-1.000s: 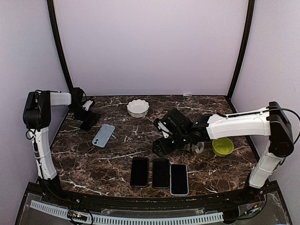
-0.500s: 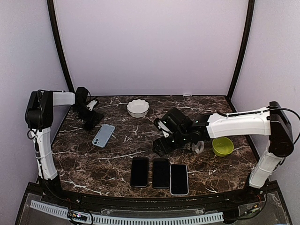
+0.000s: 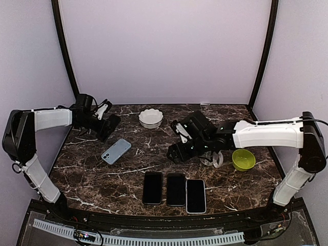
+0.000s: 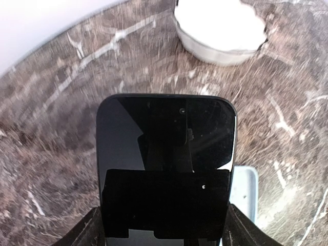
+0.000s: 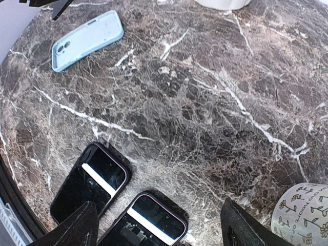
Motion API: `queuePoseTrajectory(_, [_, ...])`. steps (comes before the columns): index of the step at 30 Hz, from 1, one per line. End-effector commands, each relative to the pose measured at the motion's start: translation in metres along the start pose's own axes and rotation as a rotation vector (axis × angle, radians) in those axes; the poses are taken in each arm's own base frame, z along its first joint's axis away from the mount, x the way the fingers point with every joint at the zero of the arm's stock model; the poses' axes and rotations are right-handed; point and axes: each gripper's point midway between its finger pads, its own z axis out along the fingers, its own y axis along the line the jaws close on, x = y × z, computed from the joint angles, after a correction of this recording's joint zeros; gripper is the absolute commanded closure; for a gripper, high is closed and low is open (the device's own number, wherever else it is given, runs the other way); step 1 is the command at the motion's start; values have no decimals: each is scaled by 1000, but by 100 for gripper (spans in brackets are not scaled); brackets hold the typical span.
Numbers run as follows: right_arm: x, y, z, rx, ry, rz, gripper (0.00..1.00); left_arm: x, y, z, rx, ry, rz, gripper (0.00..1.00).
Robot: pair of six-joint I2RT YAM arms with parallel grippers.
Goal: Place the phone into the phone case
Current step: Pass from the left arm to the right
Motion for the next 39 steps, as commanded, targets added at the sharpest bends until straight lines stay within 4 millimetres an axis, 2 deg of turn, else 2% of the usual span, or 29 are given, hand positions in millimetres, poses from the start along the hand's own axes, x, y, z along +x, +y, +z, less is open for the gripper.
queuePoseTrajectory(1, [-27, 4, -15, -25, -87, 18, 17, -41, -12, -33, 27, -195, 69, 75])
queuePoseTrajectory(3, [-31, 5, -18, -30, -100, 17, 17, -51, -31, -48, 85, -253, 94, 75])
queuePoseTrajectory(6, [-42, 8, -31, -50, -149, 12, 17, -67, -77, -82, 229, -381, 158, 75])
queuePoseTrajectory(9, [-65, 19, -56, -129, -249, 1, 16, -86, -131, -116, 325, -530, 264, 76])
queuePoseTrajectory(10, [-74, 23, -66, -163, -293, 4, 15, -86, -140, -127, 322, -565, 282, 76])
queuePoseTrajectory(11, [-85, 26, -78, -188, -345, 14, 14, -96, -157, -145, 328, -641, 311, 77])
queuePoseTrajectory(12, [-94, 32, -88, -234, -389, 24, 14, -93, -158, -143, 289, -649, 305, 78])
queuePoseTrajectory(13, [-104, 36, -98, -263, -439, 40, 15, -103, -168, -159, 259, -722, 321, 79])
queuePoseTrajectory(14, [-113, 38, -105, -282, -479, 62, 16, -98, -173, -158, 253, -732, 321, 79])
queuePoseTrajectory(16, [-134, 49, -121, -362, -592, 96, 19, -102, -191, -176, 259, -828, 341, 79])
queuePoseTrajectory(19, [-147, 59, -136, -443, -716, 126, 22, -115, -208, -196, 244, -941, 298, 82])
queuePoseTrajectory(21, [-151, 62, -143, -454, -777, 134, 23, -122, -213, -197, 182, -955, 276, 82])
queuePoseTrajectory(22, [-155, 66, -149, -474, -813, 132, 23, -123, -222, -198, 173, -957, 279, 82])
queuePoseTrajectory(23, [-156, 74, -153, -498, -836, 121, 23, -127, -218, -195, 103, -959, 271, 82])
queuePoseTrajectory(24, [-156, 80, -154, -512, -848, 108, 23, -129, -228, -199, 101, -979, 274, 82])
queuePoseTrajectory(25, [-156, 84, -154, -515, -853, 99, 23, -131, -225, -194, 45, -972, 268, 82])
queuePoseTrajectory(32, [-161, 89, -130, -483, -821, 110, 27, -136, -248, -186, 39, -977, 248, 81])
queuePoseTrajectory(35, [-158, 80, -123, -451, -819, 141, 29, -139, -252, -190, 61, -988, 237, 81])
queuePoseTrajectory(37, [-157, 80, -124, -460, -833, 148, 30, -141, -254, -191, 77, -990, 230, 81])
queuePoseTrajectory(39, [-157, 79, -117, -446, -815, 149, 31, -142, -255, -192, 87, -993, 212, 81])
